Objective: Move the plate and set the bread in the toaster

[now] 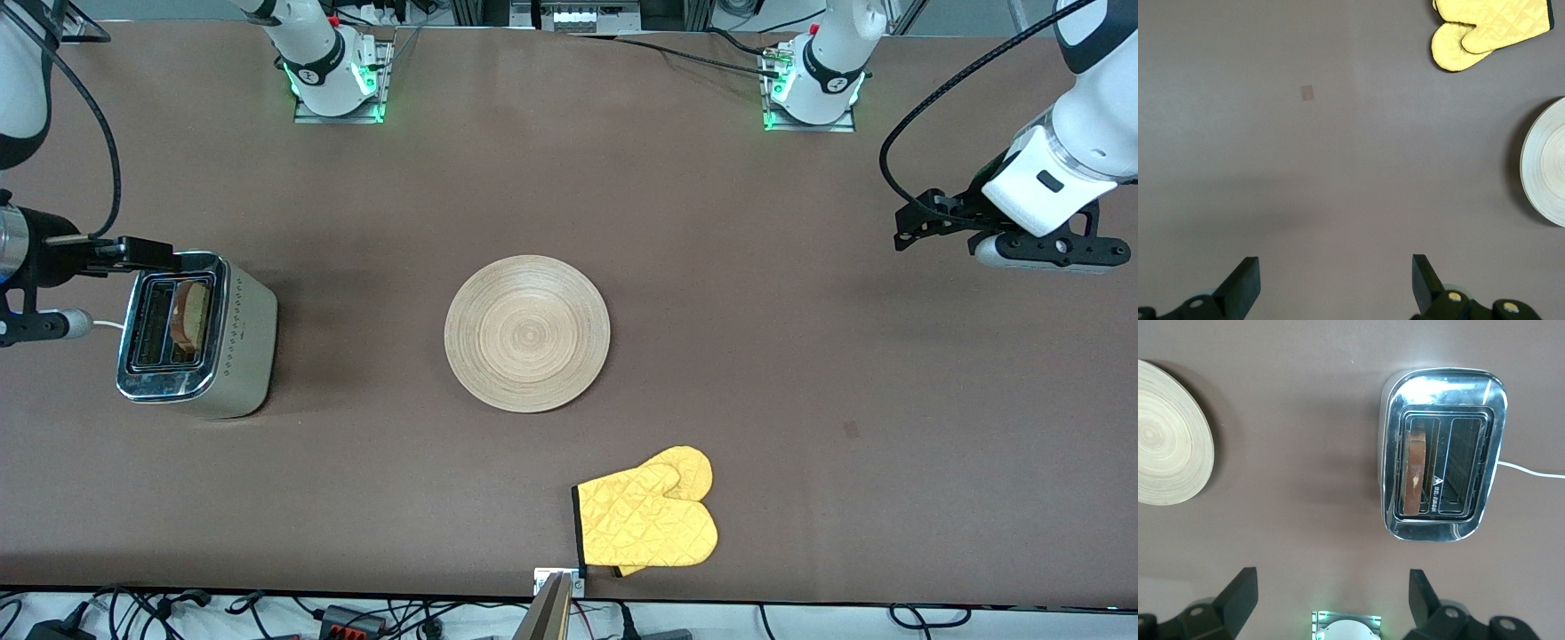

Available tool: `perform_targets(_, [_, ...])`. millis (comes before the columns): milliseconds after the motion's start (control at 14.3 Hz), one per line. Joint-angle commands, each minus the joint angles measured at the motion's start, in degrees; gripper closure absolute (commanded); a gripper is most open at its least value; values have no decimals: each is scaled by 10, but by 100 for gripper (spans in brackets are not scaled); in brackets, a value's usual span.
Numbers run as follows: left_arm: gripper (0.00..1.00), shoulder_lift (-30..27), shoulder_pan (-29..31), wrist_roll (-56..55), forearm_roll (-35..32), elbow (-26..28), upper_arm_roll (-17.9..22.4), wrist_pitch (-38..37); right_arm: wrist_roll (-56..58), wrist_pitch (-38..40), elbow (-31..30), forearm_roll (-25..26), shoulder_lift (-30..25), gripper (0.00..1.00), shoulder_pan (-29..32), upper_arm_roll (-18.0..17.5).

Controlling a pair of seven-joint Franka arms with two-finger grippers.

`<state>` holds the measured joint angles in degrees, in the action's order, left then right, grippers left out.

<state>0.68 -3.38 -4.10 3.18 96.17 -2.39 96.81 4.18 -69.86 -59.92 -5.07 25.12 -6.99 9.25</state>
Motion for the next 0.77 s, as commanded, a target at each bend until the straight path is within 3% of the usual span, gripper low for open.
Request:
perform_targets(0, [0,-6,2,3,-13,2,-3,-3,-25,31,-3,-5,-5,0,10,0])
perform_targets(697, [0,-6,2,3,-13,2,-4,-3,-19,49,2,-6,-8,0,14,0])
